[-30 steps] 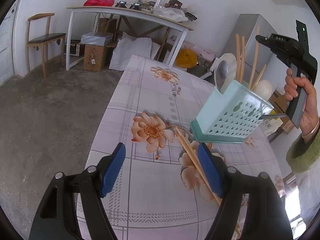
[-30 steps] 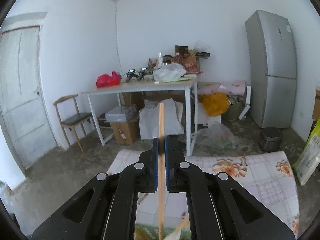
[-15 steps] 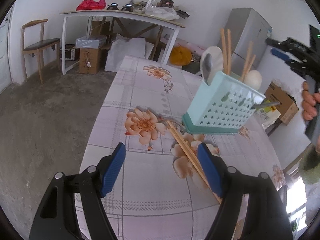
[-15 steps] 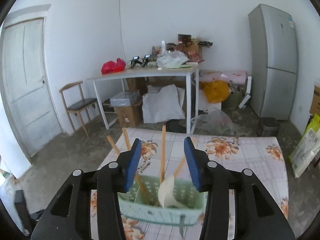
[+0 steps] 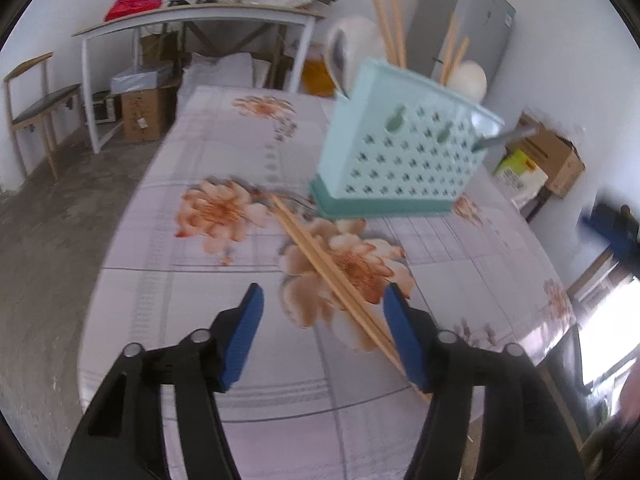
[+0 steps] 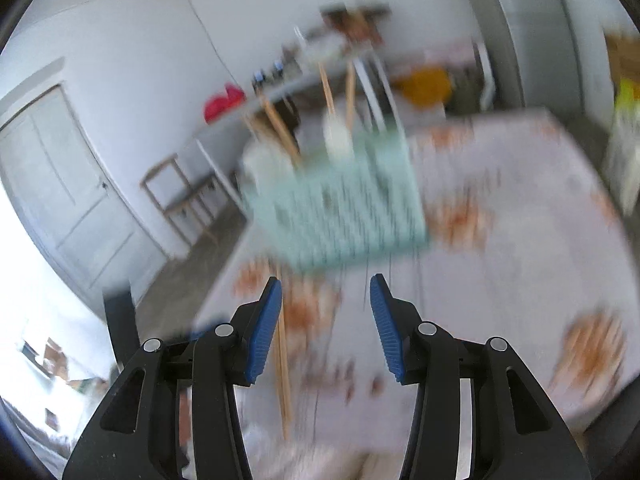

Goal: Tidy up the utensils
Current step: 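Close the left gripper on a chopstick while the right gripper grasps another chopstick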

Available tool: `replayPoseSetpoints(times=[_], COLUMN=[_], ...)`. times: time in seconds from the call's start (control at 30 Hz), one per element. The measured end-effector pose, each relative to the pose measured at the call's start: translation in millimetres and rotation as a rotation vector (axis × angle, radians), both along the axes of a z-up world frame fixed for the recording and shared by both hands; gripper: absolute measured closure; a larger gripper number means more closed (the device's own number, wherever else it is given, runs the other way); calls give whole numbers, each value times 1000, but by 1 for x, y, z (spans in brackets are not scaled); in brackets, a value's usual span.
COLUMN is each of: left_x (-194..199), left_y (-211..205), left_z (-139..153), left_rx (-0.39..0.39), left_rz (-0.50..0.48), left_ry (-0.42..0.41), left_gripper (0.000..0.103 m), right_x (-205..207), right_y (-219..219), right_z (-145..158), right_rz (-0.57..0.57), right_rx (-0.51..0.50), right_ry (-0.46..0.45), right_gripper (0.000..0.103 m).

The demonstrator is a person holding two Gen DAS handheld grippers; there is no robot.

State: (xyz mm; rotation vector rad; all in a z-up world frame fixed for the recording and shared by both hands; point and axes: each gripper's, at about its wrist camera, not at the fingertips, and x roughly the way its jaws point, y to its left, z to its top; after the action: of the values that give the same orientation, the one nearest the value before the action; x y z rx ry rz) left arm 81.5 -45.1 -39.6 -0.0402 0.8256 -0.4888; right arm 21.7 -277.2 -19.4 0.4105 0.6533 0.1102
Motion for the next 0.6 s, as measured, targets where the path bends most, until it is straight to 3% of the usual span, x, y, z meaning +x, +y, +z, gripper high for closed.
replayPoseSetpoints(times=[0.13, 0.2, 0.47, 0.6], left_x=[5, 9, 18, 20], left_y=[-14, -16, -16, -27], left_z=[-14, -19, -17, -21], left_rx=[48, 65, 27, 80], left_rz=[-22, -16, 11, 0], left_ry=[23, 33, 53, 41], left_gripper=[63, 69, 70, 70], right_x=[-5, -8, -10, -15], right_y=[19, 26, 31, 29], right_z=[-35, -38, -40, -45], right_rz=[10, 28, 52, 48], right_rx=[18, 1, -30, -13], right_ry=[90, 95, 83, 91], right_gripper=[58, 58, 58, 58])
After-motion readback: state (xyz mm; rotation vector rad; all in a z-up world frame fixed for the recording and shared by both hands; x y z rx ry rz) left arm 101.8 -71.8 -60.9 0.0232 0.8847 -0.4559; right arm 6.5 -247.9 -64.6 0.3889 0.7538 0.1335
